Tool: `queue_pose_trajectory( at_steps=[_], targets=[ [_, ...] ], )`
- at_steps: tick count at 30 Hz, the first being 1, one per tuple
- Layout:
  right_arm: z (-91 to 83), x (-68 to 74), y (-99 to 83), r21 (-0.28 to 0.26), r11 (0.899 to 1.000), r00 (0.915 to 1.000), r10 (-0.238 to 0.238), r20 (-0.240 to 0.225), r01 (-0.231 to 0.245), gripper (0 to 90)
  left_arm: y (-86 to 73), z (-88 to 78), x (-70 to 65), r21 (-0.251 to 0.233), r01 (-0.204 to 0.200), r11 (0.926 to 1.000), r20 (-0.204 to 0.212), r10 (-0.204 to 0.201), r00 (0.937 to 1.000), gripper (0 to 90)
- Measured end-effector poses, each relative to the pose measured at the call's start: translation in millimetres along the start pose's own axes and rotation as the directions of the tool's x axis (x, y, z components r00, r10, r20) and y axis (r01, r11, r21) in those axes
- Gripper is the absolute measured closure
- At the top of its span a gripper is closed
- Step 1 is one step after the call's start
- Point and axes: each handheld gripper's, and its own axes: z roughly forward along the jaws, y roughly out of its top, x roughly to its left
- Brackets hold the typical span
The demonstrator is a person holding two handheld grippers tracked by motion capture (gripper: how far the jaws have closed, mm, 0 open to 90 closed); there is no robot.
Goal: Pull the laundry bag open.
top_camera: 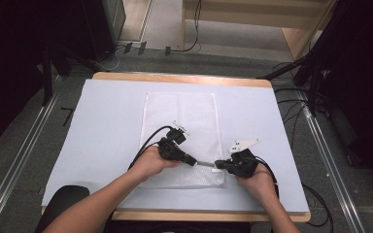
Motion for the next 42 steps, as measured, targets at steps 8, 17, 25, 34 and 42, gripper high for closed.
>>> queue_pose_trajectory(
  at_steps=[8,17,25,34,42],
  targets=[
    [0.2,-0.2,1.0,0.006,1.000,1.0000,0.002,-0.003,-0.002,90.0,-8.4,-15.5,3.6,-0.002,0.010,0.9999,-0.007,-0.010,0.9999,88.5],
    [0.3,-2.9,2.0,0.012,1.000,0.9998,-0.005,-0.020,0.006,90.0,-25.3,-38.6,12.6,-0.023,0.030,0.9993,-0.030,-0.030,0.9991,88.4],
    [1.3,-2.9,4.5,0.026,1.000,0.9995,-0.008,-0.029,0.009,90.0,-40.9,-56.1,16.9,-0.024,0.042,0.9988,-0.054,-0.043,0.9976,88.5],
    [1.4,-4.8,4.5,0.024,1.000,0.9991,-0.012,-0.040,0.013,90.0,-61.5,-78.8,27.4,-0.054,0.078,0.9955,-0.064,-0.082,0.9946,88.5],
    [2.2,-5.9,5.9,0.029,1.000,0.9986,-0.008,-0.052,0.009,90.0,-75.8,-92.9,34.4,-0.067,0.101,0.9927,-0.085,-0.106,0.9907,88.5]
  ],
)
